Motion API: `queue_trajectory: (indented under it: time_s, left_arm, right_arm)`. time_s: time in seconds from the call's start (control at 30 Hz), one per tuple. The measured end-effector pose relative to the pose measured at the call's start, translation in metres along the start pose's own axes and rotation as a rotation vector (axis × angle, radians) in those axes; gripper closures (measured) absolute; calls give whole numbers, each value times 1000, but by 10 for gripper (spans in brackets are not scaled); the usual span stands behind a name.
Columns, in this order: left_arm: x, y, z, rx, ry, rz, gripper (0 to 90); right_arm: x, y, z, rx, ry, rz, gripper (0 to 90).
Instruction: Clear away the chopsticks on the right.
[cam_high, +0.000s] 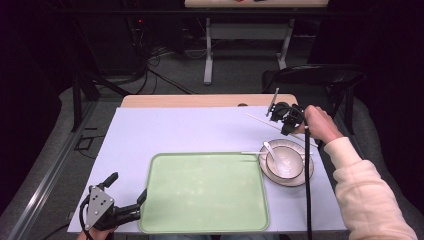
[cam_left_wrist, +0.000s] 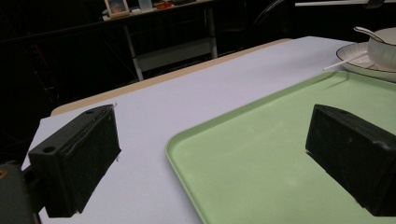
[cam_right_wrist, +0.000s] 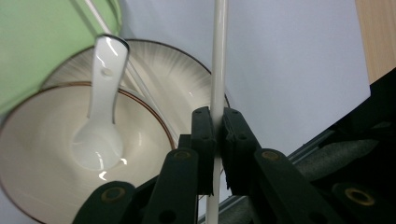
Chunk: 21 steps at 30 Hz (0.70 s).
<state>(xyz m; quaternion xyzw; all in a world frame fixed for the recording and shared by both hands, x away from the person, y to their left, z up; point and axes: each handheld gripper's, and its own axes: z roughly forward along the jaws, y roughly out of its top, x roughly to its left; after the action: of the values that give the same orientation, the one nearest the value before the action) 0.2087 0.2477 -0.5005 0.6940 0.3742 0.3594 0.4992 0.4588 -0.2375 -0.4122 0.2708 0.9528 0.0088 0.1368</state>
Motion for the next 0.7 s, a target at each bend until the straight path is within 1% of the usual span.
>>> queue_trajectory:
  time_s: [0.07,0.1,0.13,0.2,0.3,0.37,0.47,0.57,0.63,0.7]
  left_arm:
    - [0,0,0,-1,0,-2,26]
    - [0,0,0,-1,1,-2,27]
    - [0,0,0,-1,1,-2,26]
    - [0,0,0,-1,0,-1,26]
    - [0,0,0,-1,1,-4,27]
    - [0,0,0,-2,1,-4,27]
    - [0,0,0,-3,1,-3,26]
    - [0,0,0,-2,0,-2,26]
    - [-1,0,0,-3,1,-1,27]
    - [-1,0,-1,-3,2,0,27]
  right_arm:
    - [3,2,-8,-2,-5,39,843]
    - [6,3,-11,-4,0,65,843]
    - [8,4,-14,-6,-7,73,843]
    - [13,6,-20,-10,4,98,843]
    - [23,9,-29,-12,4,130,843]
    - [29,10,-33,-22,6,139,843]
    - [40,13,-38,-25,12,166,843]
    - [49,15,-39,-19,12,172,843]
    - [56,16,-40,-33,24,186,843]
    - [63,17,-41,-35,17,189,843]
